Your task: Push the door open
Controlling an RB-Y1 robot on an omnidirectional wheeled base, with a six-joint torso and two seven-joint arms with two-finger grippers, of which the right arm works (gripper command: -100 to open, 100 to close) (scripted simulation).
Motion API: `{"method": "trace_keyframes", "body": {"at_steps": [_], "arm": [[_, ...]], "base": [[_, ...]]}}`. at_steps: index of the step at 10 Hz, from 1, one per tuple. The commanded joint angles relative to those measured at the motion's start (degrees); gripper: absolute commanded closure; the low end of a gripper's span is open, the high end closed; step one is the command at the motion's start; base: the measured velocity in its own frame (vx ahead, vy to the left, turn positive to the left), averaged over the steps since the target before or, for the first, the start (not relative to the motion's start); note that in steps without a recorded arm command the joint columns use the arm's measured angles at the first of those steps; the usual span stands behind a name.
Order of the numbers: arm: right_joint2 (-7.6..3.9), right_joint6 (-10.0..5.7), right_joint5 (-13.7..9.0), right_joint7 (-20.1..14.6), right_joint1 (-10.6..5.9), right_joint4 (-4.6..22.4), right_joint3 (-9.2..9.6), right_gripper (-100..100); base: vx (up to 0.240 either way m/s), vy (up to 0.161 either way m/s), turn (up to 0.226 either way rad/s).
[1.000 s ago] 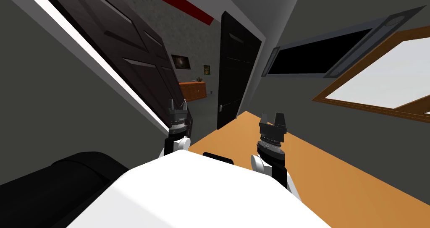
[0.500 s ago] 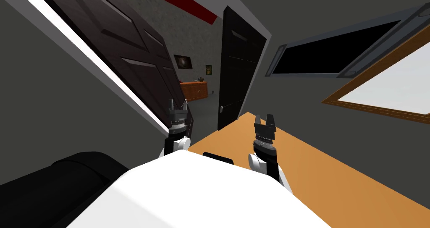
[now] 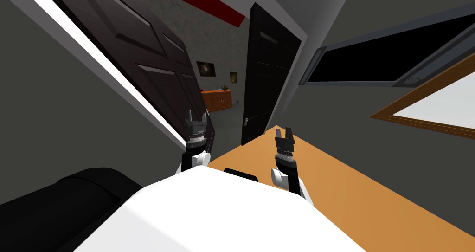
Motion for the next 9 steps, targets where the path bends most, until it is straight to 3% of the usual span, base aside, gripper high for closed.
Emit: {"method": "trace_keyframes", "body": {"at_steps": [1,4,9], "arm": [[-0.17,0.1,-0.11,-0.13,-0.92,1.77,0.12,-100],[-1.11,-0.59,-0.72,-0.8,-3.73,7.62,1.29,-100],[-1.71,-1.08,-1.14,-1.26,-5.69,13.38,2.1,-100]], "base": [[0.055,-0.03,0.035],[0.071,-0.043,0.11],[0.046,-0.027,0.058]]}}
